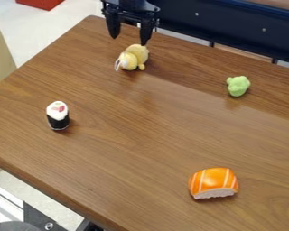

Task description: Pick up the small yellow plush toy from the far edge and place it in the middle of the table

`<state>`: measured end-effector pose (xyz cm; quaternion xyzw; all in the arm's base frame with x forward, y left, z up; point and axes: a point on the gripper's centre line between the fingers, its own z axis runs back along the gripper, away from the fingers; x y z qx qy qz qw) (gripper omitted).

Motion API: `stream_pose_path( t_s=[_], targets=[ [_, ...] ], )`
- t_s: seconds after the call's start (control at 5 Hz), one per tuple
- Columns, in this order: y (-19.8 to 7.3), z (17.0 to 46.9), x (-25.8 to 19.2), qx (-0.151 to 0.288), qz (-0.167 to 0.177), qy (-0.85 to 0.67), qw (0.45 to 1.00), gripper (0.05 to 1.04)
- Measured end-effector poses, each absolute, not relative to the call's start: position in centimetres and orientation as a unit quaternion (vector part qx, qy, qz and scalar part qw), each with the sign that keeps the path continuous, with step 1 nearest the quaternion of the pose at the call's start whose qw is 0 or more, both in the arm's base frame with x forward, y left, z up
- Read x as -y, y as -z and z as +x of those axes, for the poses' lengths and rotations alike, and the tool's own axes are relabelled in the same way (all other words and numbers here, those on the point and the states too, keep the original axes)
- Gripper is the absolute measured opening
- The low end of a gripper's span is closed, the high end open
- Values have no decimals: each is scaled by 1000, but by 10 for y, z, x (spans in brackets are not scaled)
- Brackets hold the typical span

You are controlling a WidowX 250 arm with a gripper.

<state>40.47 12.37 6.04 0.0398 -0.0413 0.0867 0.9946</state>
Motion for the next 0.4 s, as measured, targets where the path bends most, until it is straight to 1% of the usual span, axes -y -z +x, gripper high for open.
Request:
stream_pose_path(
  t_s=[0.2, 0.4],
  targets=[
    [-48, 403, -121, 31, 37, -85, 995, 988],
    [-39, 405, -123, 32, 41, -92, 994, 988]
  ],
)
